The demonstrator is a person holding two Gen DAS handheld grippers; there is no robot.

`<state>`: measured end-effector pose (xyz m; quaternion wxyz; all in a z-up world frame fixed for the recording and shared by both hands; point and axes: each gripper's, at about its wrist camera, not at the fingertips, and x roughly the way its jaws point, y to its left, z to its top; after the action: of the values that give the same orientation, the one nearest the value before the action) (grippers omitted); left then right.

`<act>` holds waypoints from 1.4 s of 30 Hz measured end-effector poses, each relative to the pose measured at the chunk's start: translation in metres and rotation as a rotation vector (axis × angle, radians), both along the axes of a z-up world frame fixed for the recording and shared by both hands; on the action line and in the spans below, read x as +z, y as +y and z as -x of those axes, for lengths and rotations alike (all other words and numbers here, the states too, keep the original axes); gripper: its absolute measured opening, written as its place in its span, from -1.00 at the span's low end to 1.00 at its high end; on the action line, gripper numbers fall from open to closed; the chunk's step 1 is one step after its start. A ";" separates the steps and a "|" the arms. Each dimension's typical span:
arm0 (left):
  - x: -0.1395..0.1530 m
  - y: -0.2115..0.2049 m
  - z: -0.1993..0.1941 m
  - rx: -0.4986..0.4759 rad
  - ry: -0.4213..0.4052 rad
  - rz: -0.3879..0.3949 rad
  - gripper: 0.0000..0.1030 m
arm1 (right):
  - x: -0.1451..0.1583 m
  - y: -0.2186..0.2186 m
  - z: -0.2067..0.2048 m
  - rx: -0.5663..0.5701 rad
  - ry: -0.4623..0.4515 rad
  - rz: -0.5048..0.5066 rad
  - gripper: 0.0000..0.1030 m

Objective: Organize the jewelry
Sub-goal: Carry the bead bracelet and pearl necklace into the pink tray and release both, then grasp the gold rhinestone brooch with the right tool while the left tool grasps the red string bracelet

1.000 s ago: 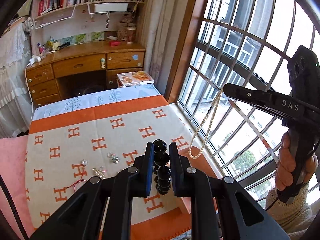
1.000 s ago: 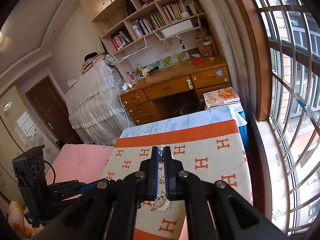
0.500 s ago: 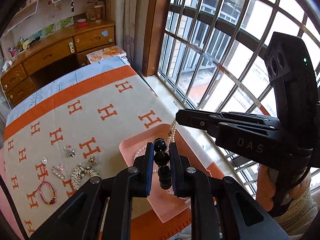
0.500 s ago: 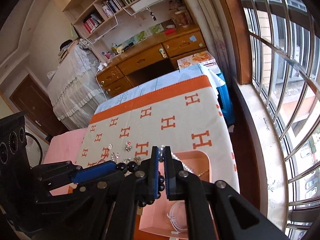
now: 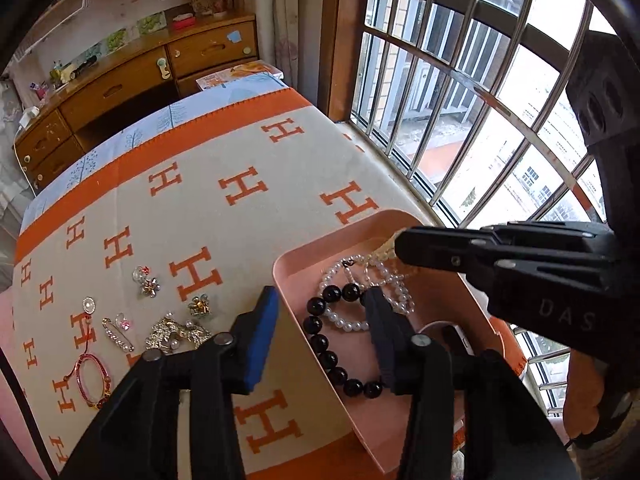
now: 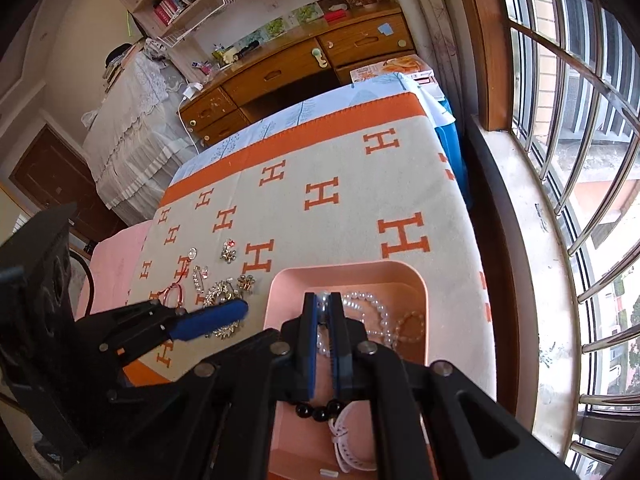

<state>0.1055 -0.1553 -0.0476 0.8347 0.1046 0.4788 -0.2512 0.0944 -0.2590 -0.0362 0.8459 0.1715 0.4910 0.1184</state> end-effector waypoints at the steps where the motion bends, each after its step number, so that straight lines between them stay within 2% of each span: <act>1: 0.004 0.003 -0.001 0.007 -0.011 0.006 0.03 | -0.001 0.001 0.000 0.001 0.006 0.000 -0.90; 8: 0.022 0.041 0.001 0.089 -0.054 0.037 0.12 | -0.001 0.003 0.000 -0.001 0.015 0.001 -0.90; 10: 0.027 0.056 0.004 0.122 -0.077 0.034 0.33 | 0.001 0.005 0.001 0.004 0.010 -0.001 -0.90; 12: 0.031 0.072 0.008 0.158 -0.101 0.032 0.38 | 0.002 0.009 0.002 0.012 0.007 -0.003 -0.90; 19: 0.049 0.137 0.020 0.288 -0.144 0.033 0.40 | 0.011 0.039 0.005 0.074 -0.011 0.013 -0.90; 22: 0.059 0.167 0.026 0.354 -0.176 0.029 0.58 | 0.020 0.055 0.006 0.102 -0.029 0.012 -0.90; 27: 0.073 0.210 0.037 0.435 -0.218 0.030 0.63 | 0.033 0.081 0.007 0.148 -0.056 0.015 -0.90; 30: 0.077 0.231 0.041 0.473 -0.230 0.018 0.66 | 0.038 0.097 0.005 0.180 -0.061 0.024 -0.84; 35: 0.080 0.257 0.046 0.523 -0.253 0.016 0.80 | 0.041 0.122 -0.001 0.220 -0.060 0.025 -0.61; 42: 0.065 0.280 0.038 0.555 -0.229 0.003 0.85 | 0.025 0.155 -0.016 0.268 0.008 0.014 -0.60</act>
<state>0.0677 0.1252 0.0176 0.9202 -0.0036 0.3915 -0.0007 0.1100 -0.1043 -0.0108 0.8218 0.0987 0.5135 0.2262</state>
